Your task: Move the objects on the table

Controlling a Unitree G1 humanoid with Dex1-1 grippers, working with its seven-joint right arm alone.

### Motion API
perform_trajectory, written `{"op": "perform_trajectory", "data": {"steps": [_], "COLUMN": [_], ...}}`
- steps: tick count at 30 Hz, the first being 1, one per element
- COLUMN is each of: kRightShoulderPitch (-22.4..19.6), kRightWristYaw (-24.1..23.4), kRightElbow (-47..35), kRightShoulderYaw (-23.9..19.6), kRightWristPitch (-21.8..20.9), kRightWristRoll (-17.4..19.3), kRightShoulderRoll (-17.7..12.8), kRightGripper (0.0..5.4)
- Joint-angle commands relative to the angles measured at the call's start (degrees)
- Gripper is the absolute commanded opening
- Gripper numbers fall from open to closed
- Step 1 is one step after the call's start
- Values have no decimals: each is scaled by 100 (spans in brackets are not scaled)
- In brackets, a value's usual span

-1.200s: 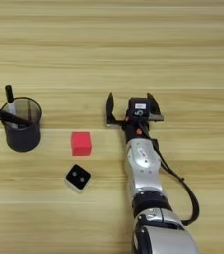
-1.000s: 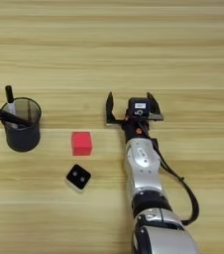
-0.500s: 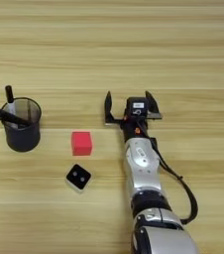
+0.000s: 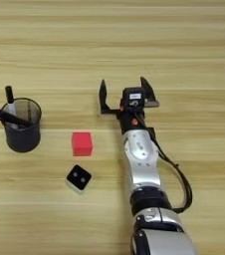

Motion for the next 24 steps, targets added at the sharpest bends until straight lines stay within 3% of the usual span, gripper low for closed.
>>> {"op": "perform_trajectory", "data": {"steps": [1,10,24], "kRightShoulderPitch": [-381,-505,-868], "kRightWristYaw": [22,111,1024], "kRightElbow": [-487,-992,-1670], "kRightShoulderYaw": [37,171,312], "kRightWristPitch": [29,-239,21], "kRightWristRoll": [-2,-118,406], "kRightShoulderRoll": [-87,-171,-198], "kRightGripper": [538,538,538]}}
